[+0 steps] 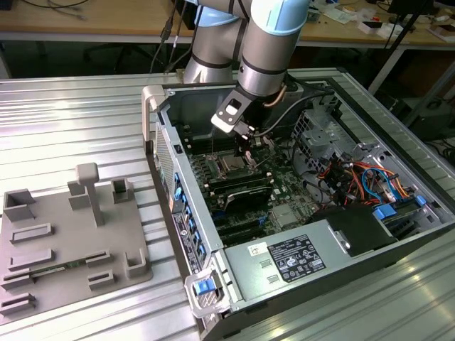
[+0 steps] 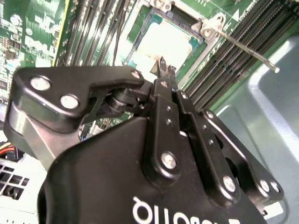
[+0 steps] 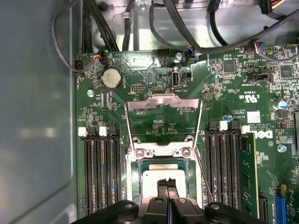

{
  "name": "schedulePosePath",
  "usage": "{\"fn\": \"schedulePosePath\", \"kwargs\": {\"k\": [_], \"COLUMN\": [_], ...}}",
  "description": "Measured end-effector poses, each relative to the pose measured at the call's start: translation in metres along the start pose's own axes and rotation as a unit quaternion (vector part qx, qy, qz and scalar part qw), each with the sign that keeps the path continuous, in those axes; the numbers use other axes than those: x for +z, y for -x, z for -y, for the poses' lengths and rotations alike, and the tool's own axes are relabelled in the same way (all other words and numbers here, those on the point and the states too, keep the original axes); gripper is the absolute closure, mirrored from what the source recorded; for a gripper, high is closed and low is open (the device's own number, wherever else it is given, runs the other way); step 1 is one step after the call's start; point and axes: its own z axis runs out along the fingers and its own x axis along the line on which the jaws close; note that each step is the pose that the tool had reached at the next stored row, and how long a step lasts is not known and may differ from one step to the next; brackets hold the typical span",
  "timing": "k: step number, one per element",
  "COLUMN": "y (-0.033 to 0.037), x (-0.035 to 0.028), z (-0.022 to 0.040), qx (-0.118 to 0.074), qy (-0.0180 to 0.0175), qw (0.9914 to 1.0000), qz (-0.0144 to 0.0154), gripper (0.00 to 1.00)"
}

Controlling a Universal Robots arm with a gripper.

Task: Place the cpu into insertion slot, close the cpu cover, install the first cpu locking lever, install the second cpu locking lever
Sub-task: 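Close the cpu cover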

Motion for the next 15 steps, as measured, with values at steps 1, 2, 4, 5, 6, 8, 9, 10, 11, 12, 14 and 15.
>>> {"fn": "schedulePosePath", "kwargs": {"k": [1,2,4,5,6,8,9,10,11,12,14,15], "y": [0.0,0.0,-0.0001,-0.0001,-0.0001,-0.0001,-0.0001,-0.0001,-0.0001,-0.0001,-0.0001,-0.0001], "x": [0.0001,0.0001,0.0001,0.0001,0.0001,-0.0001,-0.0006,-0.0008,-0.0012,-0.0016,-0.002,-0.0021], "z": [0.0,0.0,-0.0003,-0.0005,-0.0005,-0.0006,-0.0006,-0.0006,-0.0006,-0.0006,-0.0007,-0.0007], "qx": [0.0,0.0,0.0,0.0,0.0,0.0,0.0,0.0,0.0,0.0,0.0,0.0], "qy": [0.0,0.0,0.0001,0.0001,0.0001,0.0001,0.0,0.0001,0.0001,0.0,0.0002,0.0001], "qw": [1.0,1.0,1.0,1.0,1.0,1.0,1.0,1.0,1.0,1.0,1.0,1.0], "qz": [-0.0001,0.0,-0.0001,-0.0001,-0.0001,-0.0001,0.0,-0.0002,-0.0001,0.0,-0.0002,-0.0002], "gripper": [0.89,0.89,0.89,0.89,0.89,0.89,0.89,0.89,0.89,0.89,0.89,0.89]}}
